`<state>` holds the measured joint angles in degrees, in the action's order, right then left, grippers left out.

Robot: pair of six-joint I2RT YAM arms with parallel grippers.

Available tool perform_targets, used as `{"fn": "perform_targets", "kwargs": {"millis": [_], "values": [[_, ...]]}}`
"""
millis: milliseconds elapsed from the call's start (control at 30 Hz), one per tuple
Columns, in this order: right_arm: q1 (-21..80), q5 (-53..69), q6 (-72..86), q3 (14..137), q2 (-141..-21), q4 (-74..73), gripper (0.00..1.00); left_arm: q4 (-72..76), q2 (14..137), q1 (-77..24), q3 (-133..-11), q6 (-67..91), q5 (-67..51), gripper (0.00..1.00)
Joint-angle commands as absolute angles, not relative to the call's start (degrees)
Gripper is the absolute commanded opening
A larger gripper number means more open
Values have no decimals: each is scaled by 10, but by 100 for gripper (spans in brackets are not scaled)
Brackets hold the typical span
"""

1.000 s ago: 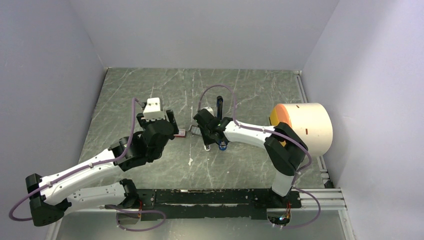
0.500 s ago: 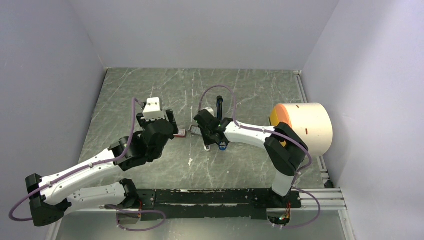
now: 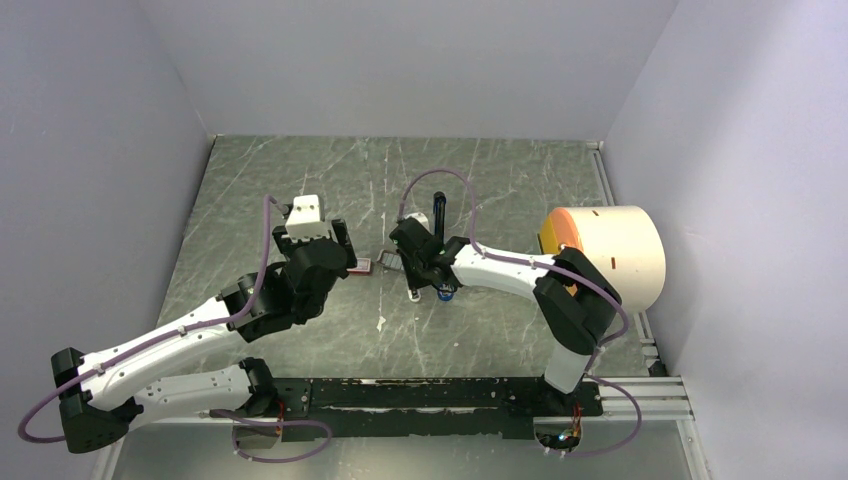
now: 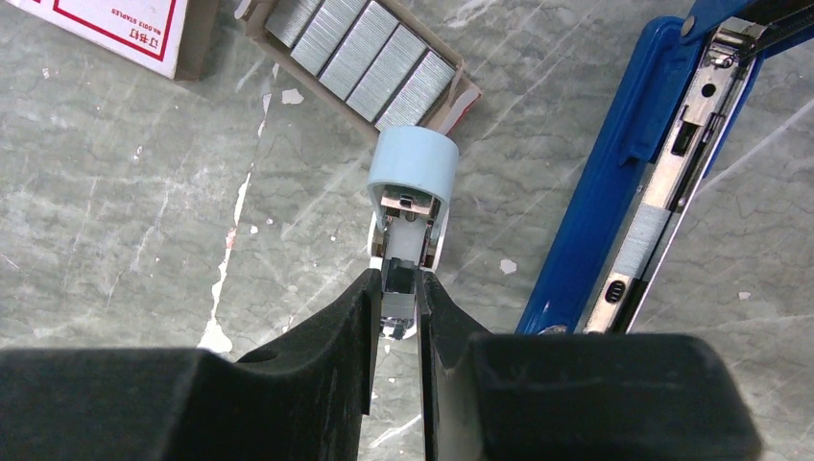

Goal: Load the staples into the stapler

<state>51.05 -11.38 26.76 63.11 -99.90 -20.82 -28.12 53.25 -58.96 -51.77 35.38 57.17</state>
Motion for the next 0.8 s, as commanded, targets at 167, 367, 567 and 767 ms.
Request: {"fn": "perform_targets", "kwargs": {"millis": [167, 367, 567, 767], "values": [[511, -120, 272, 626, -1005, -197, 23, -277, 532, -586, -520, 362, 571, 75], [512, -114, 272, 622, -1002, -185, 23, -277, 531, -586, -520, 362, 572, 75], [514, -117, 275, 624, -1009, -189, 23, -278, 531, -586, -520, 361, 573, 75], [516, -130, 272, 626, -1017, -195, 23, -277, 532, -585, -521, 361, 572, 75]]}}
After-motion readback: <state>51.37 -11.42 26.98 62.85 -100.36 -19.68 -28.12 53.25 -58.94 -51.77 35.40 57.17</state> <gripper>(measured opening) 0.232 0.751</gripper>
